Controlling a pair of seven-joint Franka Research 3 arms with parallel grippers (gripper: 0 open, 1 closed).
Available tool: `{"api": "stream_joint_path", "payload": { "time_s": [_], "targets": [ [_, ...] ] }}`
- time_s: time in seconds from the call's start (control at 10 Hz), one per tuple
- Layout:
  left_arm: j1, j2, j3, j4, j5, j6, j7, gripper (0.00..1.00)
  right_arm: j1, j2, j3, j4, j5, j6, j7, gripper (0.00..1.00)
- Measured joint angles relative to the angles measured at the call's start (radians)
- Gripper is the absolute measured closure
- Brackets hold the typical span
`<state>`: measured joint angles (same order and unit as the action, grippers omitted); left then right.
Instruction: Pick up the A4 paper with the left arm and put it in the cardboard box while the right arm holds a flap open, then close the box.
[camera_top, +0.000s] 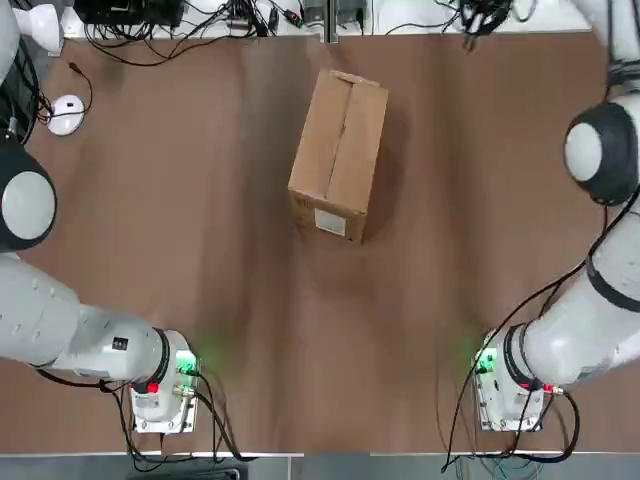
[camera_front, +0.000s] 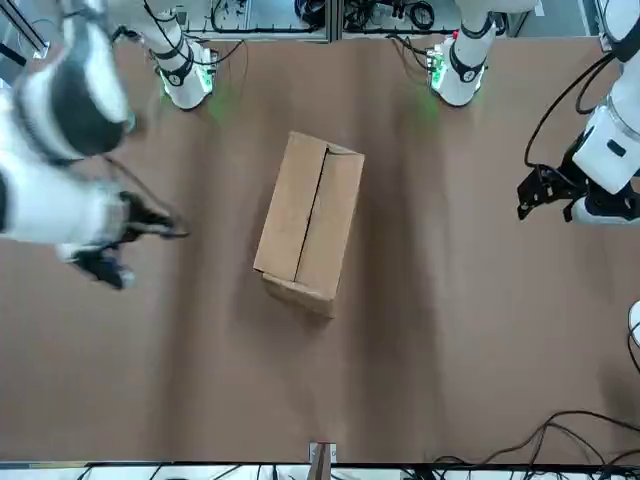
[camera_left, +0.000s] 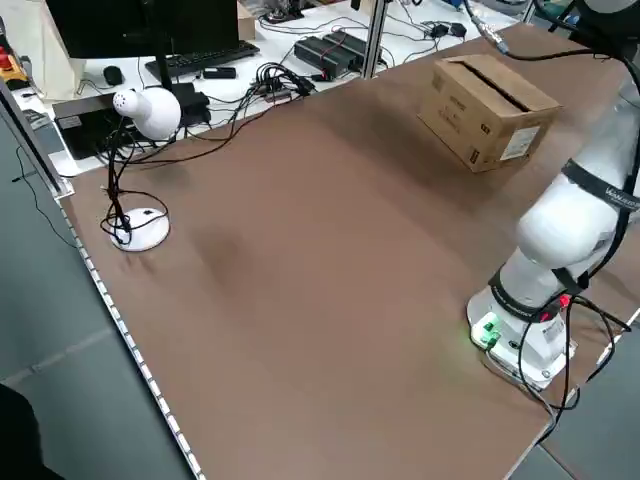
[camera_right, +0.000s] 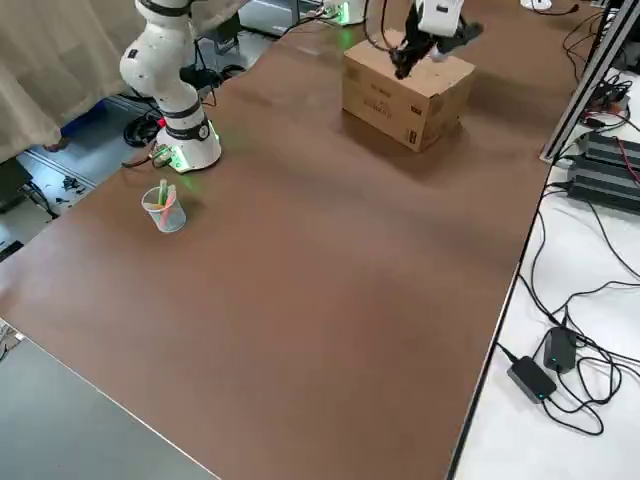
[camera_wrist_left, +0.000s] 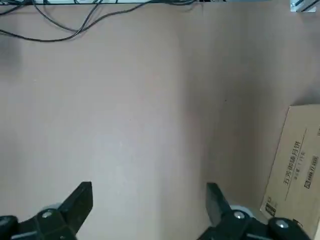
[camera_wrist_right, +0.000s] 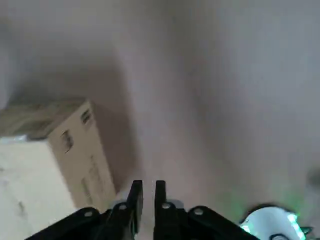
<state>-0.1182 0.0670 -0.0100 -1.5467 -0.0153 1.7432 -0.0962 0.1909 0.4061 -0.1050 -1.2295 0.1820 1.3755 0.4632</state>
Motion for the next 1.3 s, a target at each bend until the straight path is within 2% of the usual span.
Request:
{"api": "stream_joint_path", "payload": {
  "time_s": [0.3,0.7,0.8,1.3],
  "targets": [
    [0.002,0.006,0.001,0.002,0.000,0.005,0.000,0.00,-0.096,-0.009,0.001,0.001,-0.151,0.001,-0.276,0.67],
    [0.003,0.016,0.001,0.007,0.000,0.007,0.000,0.00,-0.132,-0.025,0.002,0.001,-0.188,0.006,-0.367,0.11],
    [0.003,0.019,0.001,0.007,0.000,0.007,0.000,0.00,-0.136,-0.030,0.002,0.002,-0.188,0.025,-0.370,0.01],
    [0.003,0.021,0.001,0.008,0.000,0.008,0.000,0.00,-0.142,-0.045,0.006,0.004,-0.175,0.164,-0.370,0.00]
  ]
}}
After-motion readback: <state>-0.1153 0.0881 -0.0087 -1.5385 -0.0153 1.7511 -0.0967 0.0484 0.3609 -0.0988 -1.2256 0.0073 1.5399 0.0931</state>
